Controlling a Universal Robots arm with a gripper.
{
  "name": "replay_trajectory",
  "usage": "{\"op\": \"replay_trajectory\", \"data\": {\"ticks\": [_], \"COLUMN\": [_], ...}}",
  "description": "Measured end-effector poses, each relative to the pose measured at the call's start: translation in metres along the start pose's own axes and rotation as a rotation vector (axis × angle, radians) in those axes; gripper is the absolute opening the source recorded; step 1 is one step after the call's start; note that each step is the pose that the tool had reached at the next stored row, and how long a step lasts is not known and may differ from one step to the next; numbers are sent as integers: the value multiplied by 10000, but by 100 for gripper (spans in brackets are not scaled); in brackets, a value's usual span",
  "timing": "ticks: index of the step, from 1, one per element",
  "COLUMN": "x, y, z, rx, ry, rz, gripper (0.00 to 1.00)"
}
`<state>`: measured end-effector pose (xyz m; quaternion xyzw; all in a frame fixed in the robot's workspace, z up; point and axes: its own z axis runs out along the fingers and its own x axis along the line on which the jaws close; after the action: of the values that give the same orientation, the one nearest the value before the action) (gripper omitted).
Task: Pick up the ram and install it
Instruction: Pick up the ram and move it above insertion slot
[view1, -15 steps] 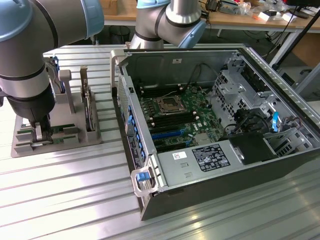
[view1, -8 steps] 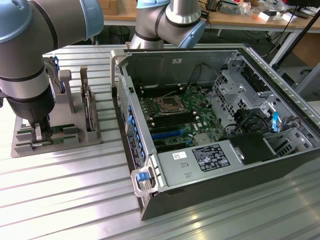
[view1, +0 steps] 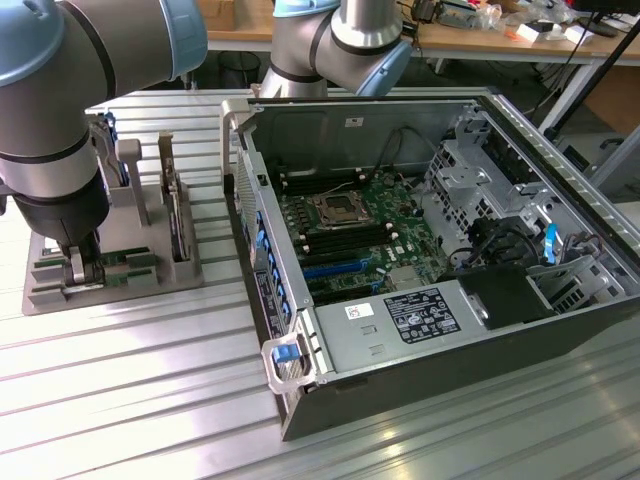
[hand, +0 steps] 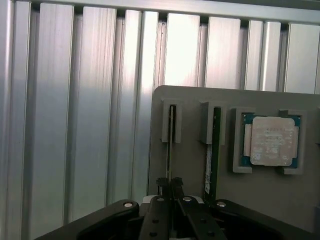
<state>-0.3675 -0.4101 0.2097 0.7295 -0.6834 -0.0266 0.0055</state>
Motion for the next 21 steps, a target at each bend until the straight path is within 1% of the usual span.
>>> {"op": "replay_trajectory", "data": {"ticks": [4, 6, 15, 18, 21], "x": [0, -1, -3, -5, -6], "y": [0, 2, 5, 8, 9], "z": [-2, -46, -123, -177, -208], "rx": [2, 0, 0, -1, 0], "ry": [-1, 0, 0, 0, 0], "rz": [0, 1, 0, 0, 0], "gripper": [12, 12, 12, 12, 12]}}
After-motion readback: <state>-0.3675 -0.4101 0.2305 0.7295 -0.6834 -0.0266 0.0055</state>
